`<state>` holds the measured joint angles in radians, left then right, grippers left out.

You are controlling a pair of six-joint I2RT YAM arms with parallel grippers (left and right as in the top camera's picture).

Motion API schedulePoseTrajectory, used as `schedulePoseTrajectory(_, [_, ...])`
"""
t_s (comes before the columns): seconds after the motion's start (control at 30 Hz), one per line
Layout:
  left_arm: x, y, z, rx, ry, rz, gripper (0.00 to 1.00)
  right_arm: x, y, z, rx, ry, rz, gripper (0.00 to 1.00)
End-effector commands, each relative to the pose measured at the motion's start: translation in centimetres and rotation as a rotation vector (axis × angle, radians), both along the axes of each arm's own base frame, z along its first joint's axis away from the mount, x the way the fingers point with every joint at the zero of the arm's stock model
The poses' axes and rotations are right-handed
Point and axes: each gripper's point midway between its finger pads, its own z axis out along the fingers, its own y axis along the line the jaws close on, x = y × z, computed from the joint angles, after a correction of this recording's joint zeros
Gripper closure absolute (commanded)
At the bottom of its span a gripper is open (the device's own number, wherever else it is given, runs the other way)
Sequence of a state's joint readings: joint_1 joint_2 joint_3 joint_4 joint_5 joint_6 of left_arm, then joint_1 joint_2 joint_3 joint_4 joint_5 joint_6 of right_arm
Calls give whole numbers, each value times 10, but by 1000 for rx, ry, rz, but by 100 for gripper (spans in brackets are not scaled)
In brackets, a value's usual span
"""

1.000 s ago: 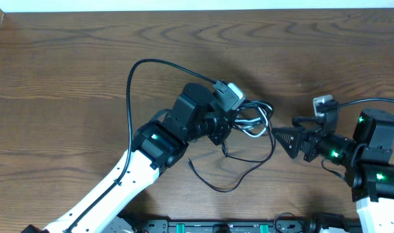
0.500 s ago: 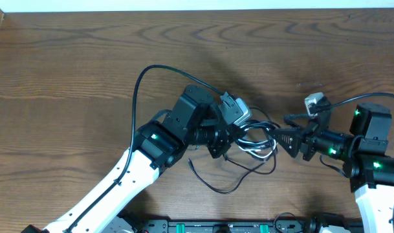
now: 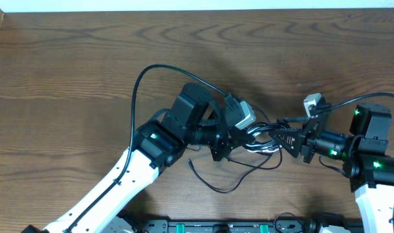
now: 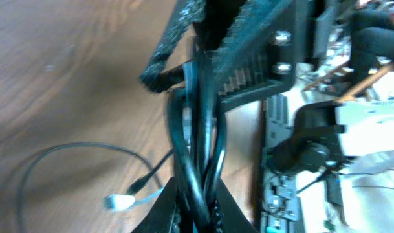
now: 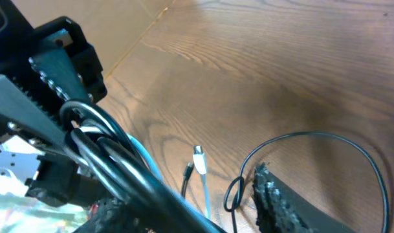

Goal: Untangle cables

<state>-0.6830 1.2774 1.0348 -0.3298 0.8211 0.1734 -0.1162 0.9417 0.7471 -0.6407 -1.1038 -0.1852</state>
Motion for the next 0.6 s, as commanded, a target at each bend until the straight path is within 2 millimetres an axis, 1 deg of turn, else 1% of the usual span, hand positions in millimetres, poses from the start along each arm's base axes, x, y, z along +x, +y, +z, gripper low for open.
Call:
schedulePoseTrajectory(0.0, [-21,-4,18,-81,16,-116,92,-3,3,8,24,-17,28,70])
schedulePoseTrajectory(0.1, [-19,-4,18,-78,10,-108,92,-6,5,10,43,-14,44,95])
schedulePoseTrajectory(0.13, [-16,-3,16,-69,4,-94,93,-6,5,10,45,-9,43,99])
schedulePoseTrajectory(0.2, [-8,-2,12,-43,-14,-52,92,-6,5,8,41,0,37,99])
schedulePoseTrajectory(0.33, [19,4,6,14,-37,109,92,0,-2,-3,-5,51,-30,99])
schedulePoseTrajectory(0.4, [34,11,10,15,-40,198,92,5,-9,-11,-36,94,-92,99])
schedulePoseTrajectory(0.47, [48,20,18,-1,-42,279,92,10,-14,-16,-58,126,-140,99])
schedulePoseTrajectory(0.57, [65,35,32,-37,-48,377,92,11,-16,-17,-63,134,-153,99])
